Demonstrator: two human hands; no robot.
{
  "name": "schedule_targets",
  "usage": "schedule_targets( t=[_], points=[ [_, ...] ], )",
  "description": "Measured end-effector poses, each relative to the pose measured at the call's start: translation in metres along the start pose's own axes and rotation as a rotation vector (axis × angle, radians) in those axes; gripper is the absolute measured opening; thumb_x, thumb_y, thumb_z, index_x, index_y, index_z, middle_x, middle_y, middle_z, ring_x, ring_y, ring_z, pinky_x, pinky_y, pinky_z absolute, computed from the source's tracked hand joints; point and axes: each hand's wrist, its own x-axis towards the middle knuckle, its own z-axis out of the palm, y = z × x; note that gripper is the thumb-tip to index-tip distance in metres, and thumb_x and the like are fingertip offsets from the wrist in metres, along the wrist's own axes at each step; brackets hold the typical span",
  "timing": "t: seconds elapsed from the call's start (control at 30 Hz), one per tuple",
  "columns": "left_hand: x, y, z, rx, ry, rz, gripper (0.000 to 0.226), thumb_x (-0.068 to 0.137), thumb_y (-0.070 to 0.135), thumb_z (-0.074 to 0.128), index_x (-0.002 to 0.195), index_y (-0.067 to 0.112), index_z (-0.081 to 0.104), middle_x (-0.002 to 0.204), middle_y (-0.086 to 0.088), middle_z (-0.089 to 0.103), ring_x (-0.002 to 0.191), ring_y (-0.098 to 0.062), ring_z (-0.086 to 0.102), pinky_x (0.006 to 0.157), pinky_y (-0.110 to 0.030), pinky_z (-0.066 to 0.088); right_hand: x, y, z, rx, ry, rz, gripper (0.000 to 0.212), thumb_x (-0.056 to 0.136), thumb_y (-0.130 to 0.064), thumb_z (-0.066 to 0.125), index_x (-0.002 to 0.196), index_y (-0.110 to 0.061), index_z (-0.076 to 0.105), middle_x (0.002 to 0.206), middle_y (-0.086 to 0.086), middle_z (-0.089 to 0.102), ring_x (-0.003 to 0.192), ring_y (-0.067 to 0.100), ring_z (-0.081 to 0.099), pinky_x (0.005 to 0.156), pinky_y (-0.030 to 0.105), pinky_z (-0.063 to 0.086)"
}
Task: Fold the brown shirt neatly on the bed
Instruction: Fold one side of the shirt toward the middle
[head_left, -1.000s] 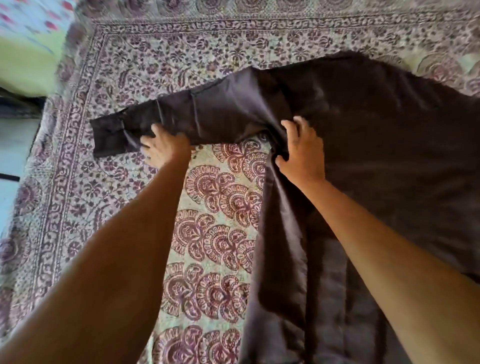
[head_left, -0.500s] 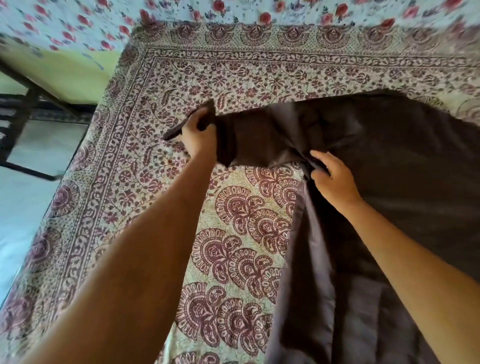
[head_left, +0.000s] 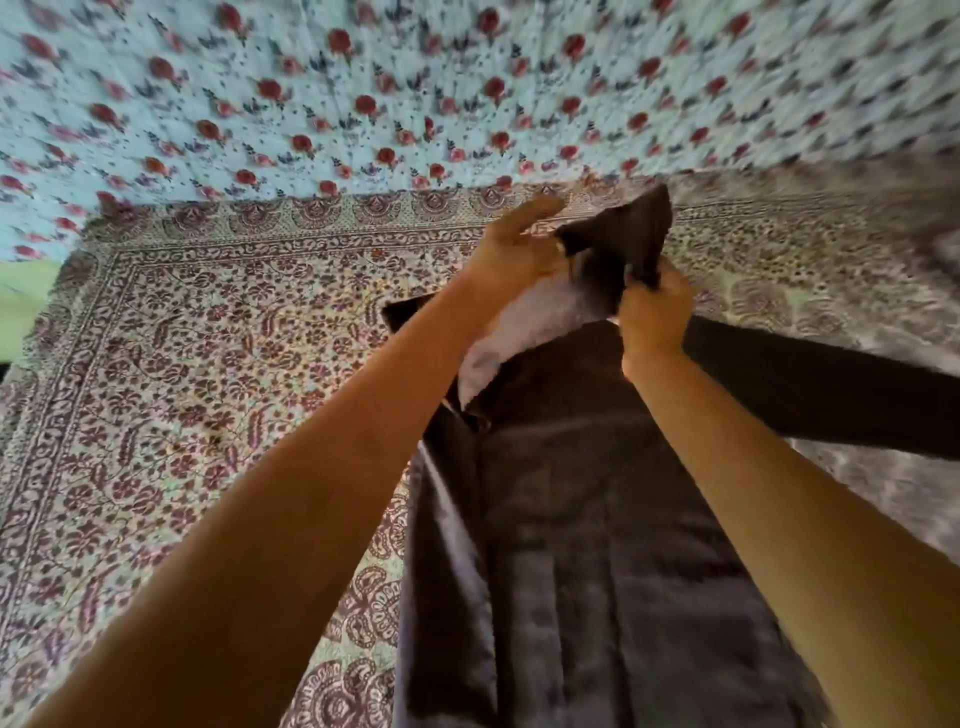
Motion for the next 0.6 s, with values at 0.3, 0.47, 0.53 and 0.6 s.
schedule_targets(
  t=[0.3,0.47,0.53,0.6],
  points=[
    [-0.014,-0.144,-0.071,0.362,0.448,-0.392,0.036,0.086,-0.009,0.046,0.063,0.018,0.05,0.041,0.008,0.053,0.036,0.001,0.047,0.039,-0.008,0.035,0.051,0.098,-0.104,-0.308,0.071,0.371,0.065,0.087,-0.016,0.055,0.144,-0.012,0.025,0.145,0.01,0.037,0.131,0.025,0.039,0.108,0.035,0.033],
    [-0.004,-0.174,-0.091,0.651,0.537,-0.354,0.032,0.083,-0.001,0.047,0.103,0.014,0.067,0.107,-0.015,0.068,0.098,-0.031,0.064,0.08,-0.034,0.051,0.009,0.13,-0.045,-0.578,0.05,0.177,0.05,0.085,-0.012,0.053,0.134,-0.012,0.042,0.141,0.013,0.037,0.127,0.033,0.04,0.102,0.048,0.037],
    [0.006,-0.171,-0.097,0.787,0.535,-0.276,0.043,0.085,-0.004,0.044,0.117,0.018,0.061,0.123,-0.007,0.062,0.107,-0.028,0.059,0.08,-0.028,0.045,-0.004,0.128,-0.009,-0.591,-0.121,-0.031,0.039,0.086,-0.009,0.051,0.125,-0.013,0.051,0.134,0.01,0.046,0.12,0.03,0.047,0.097,0.046,0.042],
    [0.023,-0.168,-0.107,0.906,0.493,-0.191,0.054,0.085,-0.006,0.04,0.128,0.023,0.053,0.132,-0.004,0.056,0.113,-0.026,0.056,0.077,-0.024,0.043,-0.009,0.126,0.029,-0.576,-0.317,-0.128,0.034,0.088,-0.008,0.048,0.121,-0.014,0.054,0.131,0.006,0.049,0.117,0.025,0.051,0.094,0.042,0.044]
  ],
)
